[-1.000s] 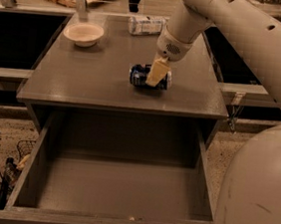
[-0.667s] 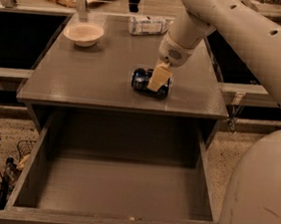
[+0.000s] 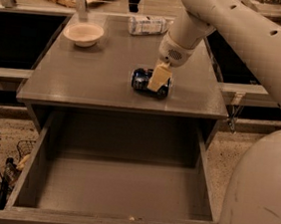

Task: Pick pepsi can from top drawer and place on counter

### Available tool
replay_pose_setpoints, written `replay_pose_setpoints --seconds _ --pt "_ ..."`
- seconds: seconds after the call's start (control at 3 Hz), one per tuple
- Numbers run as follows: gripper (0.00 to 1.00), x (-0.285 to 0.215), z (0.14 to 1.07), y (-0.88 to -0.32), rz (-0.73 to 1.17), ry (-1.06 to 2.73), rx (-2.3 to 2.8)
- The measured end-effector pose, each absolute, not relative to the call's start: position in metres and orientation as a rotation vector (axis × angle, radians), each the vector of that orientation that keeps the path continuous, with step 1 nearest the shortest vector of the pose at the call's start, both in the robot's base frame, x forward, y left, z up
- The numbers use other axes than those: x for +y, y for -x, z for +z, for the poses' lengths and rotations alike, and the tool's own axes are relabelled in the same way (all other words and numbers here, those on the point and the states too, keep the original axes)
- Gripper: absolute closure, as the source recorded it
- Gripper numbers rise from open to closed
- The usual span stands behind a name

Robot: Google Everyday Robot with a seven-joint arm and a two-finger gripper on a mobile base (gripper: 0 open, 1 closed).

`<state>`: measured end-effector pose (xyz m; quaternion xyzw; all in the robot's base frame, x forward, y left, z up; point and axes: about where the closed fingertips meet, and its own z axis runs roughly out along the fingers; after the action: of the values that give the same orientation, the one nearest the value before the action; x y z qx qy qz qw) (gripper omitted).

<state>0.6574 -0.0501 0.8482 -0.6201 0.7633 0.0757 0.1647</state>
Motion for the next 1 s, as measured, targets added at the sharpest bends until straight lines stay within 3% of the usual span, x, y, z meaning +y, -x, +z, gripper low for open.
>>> replay_pose_setpoints --seconds 0.33,1.0 --pt "0.43 -0.0501 0.8481 -0.6574 0.216 1.767 2.175" --pt "0.00 -0.0500 0.8480 -0.6574 0.216 1.767 2.175"
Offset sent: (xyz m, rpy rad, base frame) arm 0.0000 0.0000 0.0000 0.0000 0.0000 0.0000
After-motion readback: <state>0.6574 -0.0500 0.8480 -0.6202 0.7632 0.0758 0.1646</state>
